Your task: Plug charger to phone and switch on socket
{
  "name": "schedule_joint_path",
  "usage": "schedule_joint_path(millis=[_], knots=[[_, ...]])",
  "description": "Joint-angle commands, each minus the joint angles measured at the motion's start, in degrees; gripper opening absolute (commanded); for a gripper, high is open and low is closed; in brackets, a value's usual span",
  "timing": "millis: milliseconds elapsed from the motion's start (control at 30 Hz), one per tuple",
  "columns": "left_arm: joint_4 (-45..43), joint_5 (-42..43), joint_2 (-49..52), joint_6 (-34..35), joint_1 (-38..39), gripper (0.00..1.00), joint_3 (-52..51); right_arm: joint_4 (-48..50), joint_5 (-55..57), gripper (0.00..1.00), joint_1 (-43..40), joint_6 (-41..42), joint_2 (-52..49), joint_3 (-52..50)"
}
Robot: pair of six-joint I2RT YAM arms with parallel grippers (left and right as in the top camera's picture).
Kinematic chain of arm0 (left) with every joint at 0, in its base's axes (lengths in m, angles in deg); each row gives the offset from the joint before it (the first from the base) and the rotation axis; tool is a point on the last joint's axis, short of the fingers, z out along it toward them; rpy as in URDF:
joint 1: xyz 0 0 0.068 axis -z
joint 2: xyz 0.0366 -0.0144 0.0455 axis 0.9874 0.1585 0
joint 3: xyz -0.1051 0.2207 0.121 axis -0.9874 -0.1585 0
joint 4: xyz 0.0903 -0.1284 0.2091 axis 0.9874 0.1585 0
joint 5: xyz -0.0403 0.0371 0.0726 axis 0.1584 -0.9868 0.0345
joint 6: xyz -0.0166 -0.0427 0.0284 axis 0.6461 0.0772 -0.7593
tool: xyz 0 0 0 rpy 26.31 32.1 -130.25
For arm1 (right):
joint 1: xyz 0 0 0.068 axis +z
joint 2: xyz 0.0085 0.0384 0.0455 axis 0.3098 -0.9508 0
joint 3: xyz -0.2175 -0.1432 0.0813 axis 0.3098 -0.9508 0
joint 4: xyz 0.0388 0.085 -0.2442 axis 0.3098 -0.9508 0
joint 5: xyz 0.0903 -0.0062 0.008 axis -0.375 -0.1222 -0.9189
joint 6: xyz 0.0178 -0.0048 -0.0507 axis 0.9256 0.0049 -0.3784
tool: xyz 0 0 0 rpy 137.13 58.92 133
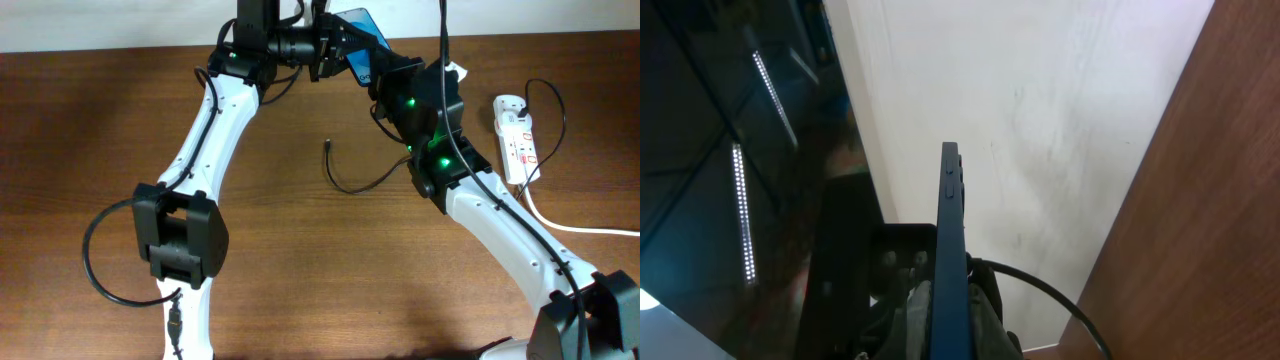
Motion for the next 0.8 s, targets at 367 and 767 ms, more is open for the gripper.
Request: schedule_joint_path(millis=[367,767], knots=[[-0.59,-6.8,0.02,2.36,-0.59,0.0,0.35,-0.85,-4.44,0.04,0.79,-1.49,-0.5,0.76],[-2.16,-3.76,0.02,2.32,-1.55,0.3,0.35,1.51,-3.98,0.04,-1.38,-1.49,-0.48,0.81]])
